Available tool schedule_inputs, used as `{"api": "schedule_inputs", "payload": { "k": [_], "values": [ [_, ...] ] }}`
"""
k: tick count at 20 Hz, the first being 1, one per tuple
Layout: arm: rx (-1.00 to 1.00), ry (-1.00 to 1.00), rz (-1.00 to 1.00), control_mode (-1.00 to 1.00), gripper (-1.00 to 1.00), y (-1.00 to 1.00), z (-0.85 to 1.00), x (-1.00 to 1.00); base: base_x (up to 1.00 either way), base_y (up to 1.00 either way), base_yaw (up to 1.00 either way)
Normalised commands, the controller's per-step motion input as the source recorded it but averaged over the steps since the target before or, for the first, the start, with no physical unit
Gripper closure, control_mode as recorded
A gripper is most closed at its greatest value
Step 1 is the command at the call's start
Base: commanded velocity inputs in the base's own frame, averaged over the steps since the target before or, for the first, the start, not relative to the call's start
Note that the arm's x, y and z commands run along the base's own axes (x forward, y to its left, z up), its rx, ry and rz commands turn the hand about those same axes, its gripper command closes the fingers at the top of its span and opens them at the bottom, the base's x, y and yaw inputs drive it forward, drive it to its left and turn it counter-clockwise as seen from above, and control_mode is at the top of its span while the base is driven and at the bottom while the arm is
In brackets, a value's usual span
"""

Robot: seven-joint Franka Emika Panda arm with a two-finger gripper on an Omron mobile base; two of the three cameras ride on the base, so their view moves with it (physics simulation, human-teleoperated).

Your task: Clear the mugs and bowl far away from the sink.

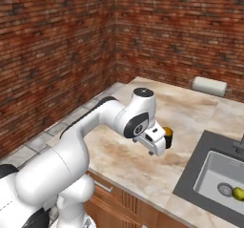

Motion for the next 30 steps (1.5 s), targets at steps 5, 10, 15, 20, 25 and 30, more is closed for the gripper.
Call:
{"api": "schedule_inputs", "payload": {
  "k": [5, 10, 15, 20, 25, 30],
  "values": [
    [0.0, 0.0, 0.0, 1.0, -1.0, 0.0, 0.0, 0.0, 0.0, 0.0, 0.0],
    [0.0, 0.0, 0.0, 1.0, -1.0, 0.0, 0.0, 0.0, 0.01, 0.0, 0.0],
    [0.0, 0.0, 0.0, -1.0, -1.0, -0.02, 0.0, 0.0, 0.01, 0.0, 0.0],
    [0.0, 0.0, 0.01, -1.0, -1.0, 0.0, 0.0, 0.17, 0.0, 0.0, 0.0],
    [0.0, -0.08, 0.02, -1.0, -1.0, 0.0, -0.05, 0.56, 0.0, 0.0, 0.0],
    [0.0, -0.01, 0.01, -1.0, -1.0, -0.11, -0.09, 0.68, 0.0, 0.0, 0.0]
  ]
}}
